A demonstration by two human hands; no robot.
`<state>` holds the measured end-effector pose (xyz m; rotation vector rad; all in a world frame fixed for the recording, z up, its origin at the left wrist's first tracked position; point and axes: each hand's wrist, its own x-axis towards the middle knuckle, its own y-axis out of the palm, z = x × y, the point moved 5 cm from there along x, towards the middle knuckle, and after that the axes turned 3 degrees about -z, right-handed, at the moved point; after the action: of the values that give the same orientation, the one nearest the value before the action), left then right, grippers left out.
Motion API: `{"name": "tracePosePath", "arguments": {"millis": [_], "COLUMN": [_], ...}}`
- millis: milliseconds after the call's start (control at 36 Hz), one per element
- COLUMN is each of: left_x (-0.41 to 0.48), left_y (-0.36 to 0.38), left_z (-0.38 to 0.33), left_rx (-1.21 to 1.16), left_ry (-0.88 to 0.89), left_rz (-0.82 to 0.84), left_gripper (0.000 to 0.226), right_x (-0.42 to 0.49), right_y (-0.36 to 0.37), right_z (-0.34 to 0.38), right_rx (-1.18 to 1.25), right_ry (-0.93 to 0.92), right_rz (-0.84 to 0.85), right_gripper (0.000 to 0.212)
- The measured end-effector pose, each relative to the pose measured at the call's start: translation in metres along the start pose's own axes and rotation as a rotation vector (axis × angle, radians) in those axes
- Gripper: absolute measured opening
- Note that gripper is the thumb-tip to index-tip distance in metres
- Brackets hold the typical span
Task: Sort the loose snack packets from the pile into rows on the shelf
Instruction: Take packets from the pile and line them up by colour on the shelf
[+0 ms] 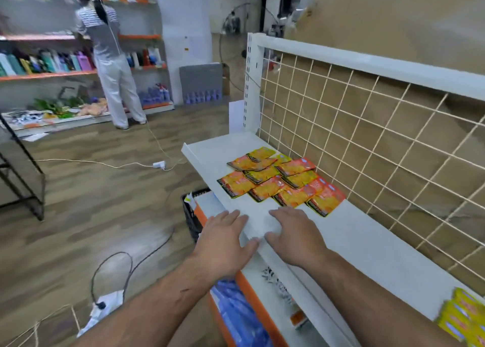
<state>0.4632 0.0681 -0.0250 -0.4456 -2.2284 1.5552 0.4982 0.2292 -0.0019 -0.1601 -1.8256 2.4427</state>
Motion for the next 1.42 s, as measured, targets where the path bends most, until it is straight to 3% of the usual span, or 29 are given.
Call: {"name": "tracePosePath", "arguments": {"millis": [167, 333, 583, 806, 917, 1000, 1056, 1278, 1417], "left_x": [0.064, 0.141, 0.236, 0.263, 0.274, 0.289, 0.303, 0.335, 0.338], "left_y": [-0.001, 0.007, 0.01, 0.033, 0.037, 0.032, 0.029, 0.048, 0.042], "left_z": [0.014, 0.037, 0.055, 0.052, 0.056, 0.062, 0.068, 0.079, 0.075], "left_rx": [-0.004, -0.072, -0.192, -0.19, -0.255, -0.247, -0.231, -0.029, -0.065], "left_ry": [0.078, 0.207, 0.417, 0.609, 0.608, 0.582, 0.517, 0.367, 0.415], "left_rz": [0.049, -0.01, -0.035, 0.179, 0.18, 0.073, 0.015, 0.217, 0.08], "left_gripper": [0.07, 0.054, 0.041, 0.045, 0.041, 0.037, 0.047, 0.044, 0.028], "right_x": [0.059, 0.115, 0.167, 0.182, 0.185, 0.187, 0.187, 0.177, 0.172], "right_y": [-0.001, 0.002, 0.006, 0.011, 0.017, 0.019, 0.02, 0.024, 0.029], "right_z": [-0.003, -0.006, -0.012, -0.01, -0.012, -0.014, -0.016, -0.019, -0.023], "right_rx": [0.017, 0.065, 0.15, 0.247, 0.36, 0.429, 0.479, 0.663, 0.708], "right_ry": [0.051, 0.215, 0.608, 0.784, 0.847, 0.89, 0.922, 0.988, 1.021], "right_rz": [-0.029, -0.164, -0.272, -0.346, -0.345, -0.365, -0.379, -0.416, -0.43], "right_gripper": [0.057, 0.034, 0.034, 0.037, 0.035, 0.038, 0.04, 0.04, 0.027]}}
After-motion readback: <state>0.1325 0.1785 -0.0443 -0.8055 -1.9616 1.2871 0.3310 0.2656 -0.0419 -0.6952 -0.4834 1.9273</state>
